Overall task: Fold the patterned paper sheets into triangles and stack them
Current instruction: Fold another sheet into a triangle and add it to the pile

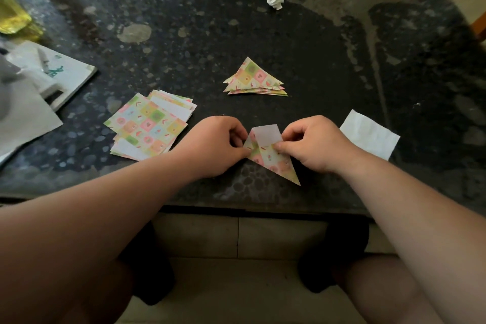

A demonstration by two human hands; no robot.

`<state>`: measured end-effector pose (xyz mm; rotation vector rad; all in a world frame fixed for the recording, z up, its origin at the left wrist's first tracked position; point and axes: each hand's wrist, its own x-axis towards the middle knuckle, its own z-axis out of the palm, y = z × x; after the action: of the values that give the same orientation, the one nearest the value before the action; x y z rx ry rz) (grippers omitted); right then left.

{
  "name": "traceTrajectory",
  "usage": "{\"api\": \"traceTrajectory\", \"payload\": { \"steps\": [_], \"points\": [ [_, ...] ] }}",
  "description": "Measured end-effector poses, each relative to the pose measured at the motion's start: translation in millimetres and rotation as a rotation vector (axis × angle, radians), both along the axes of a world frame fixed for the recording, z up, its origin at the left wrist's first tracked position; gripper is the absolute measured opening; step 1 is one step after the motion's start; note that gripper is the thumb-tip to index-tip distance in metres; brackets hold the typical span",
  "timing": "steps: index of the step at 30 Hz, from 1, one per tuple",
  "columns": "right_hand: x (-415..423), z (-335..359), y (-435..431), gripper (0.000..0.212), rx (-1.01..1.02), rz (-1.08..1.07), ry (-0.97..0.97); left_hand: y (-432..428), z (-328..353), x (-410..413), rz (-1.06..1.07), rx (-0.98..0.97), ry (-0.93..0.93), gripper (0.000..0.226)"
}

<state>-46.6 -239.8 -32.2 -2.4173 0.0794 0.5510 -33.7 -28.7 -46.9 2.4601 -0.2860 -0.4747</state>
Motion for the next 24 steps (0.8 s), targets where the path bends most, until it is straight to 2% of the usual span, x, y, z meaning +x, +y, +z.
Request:
{"api": "traceTrajectory", "payload": {
  "steps": [4, 7, 13, 16, 18, 20, 24],
  "points": [
    [-0.2, 1.5, -4.9, 0.006, 0.104, -0.042, 0.040, -3.8, 0.2, -1.6, 0.028, 0.007, -0.024, 0.014],
    [-0.4, 0.8, -5.8, 0.010, 0.128, -0.037, 0.055, -7.4, -0.2, -0.5, 0.003, 0.071, -0.007, 0.010],
    [-3.8, -4.3, -8.7, 0.012, -0.090, 0.079, 0.018, -9.4, -1.6, 0.6, -0.070, 0.128, -0.054, 0.022],
    [-2.1, -3.8, -10.9, 0.016, -0.127, 0.097, 0.026, -8.7, -3.6, 2.4, -0.089, 0.154, -0.086, 0.016],
    [0.2, -2.9, -11.3, 0.012, -0.133, 0.094, 0.030, -9.0, -5.2, 2.0, -0.117, 0.162, -0.096, 0.011],
    [0.0, -2.8, -11.3, 0.009, -0.094, 0.072, -0.012, -10.0, -6.5, 0.7, -0.171, 0.174, -0.127, 0.005],
    [-1.2, -7.4, -12.5, 0.016, -0.060, 0.095, -0.174, -8.7, -8.8, 0.5, -0.219, 0.182, -0.173, 0.014]
  ]
}}
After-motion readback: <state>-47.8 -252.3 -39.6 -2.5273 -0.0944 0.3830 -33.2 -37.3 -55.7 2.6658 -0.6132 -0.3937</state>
